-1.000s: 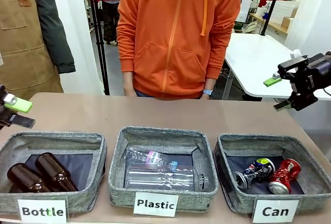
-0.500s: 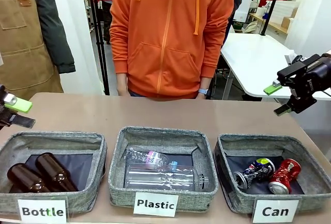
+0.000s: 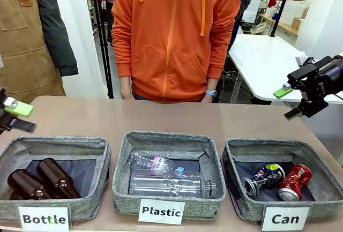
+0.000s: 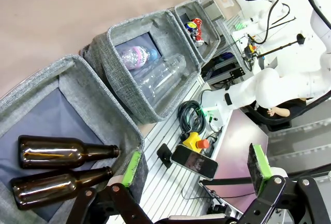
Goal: Sort the can waste into the basket.
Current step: Pick up the can waste from the table and place it in the right Fabric basket.
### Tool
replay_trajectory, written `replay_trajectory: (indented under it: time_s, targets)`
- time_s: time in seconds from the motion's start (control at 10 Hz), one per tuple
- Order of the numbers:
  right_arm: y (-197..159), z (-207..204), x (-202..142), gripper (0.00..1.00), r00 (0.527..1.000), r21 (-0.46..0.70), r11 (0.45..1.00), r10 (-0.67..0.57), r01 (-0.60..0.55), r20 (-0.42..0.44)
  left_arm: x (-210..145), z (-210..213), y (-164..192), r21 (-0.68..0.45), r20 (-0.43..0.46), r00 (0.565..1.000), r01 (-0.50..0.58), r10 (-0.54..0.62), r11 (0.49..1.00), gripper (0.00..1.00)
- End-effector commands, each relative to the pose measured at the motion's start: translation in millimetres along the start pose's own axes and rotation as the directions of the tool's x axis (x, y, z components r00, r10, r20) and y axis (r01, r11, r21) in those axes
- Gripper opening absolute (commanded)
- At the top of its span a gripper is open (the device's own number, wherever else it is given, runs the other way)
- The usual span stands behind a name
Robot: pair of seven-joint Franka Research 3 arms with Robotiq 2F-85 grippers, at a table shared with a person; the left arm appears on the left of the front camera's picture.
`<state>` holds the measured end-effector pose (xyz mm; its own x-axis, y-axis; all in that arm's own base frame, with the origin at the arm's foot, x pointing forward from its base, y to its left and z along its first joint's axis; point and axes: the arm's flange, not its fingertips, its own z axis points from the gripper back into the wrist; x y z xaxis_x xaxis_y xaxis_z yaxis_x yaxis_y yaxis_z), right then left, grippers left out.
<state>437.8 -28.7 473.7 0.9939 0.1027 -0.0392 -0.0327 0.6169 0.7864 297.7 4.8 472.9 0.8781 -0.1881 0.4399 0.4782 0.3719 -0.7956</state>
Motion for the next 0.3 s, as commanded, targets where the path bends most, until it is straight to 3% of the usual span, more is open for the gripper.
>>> replay_trajectory:
  time_s: [0.0,0.2]
  targets:
    - [1.1,5.2,-0.7,1.0,1.0,-0.003,1.0,0.016,-0.016,-0.005,-2.1,1.0,-1.6,-0.008,-0.001,1.0,-0.006,0.006,1.0,1.0]
    - [1.1,5.2,-0.7,1.0,1.0,-0.003,1.0,0.016,-0.016,-0.005,-2.1,1.0,-1.6,-0.008,-0.001,1.0,-0.006,0.006,1.0,1.0]
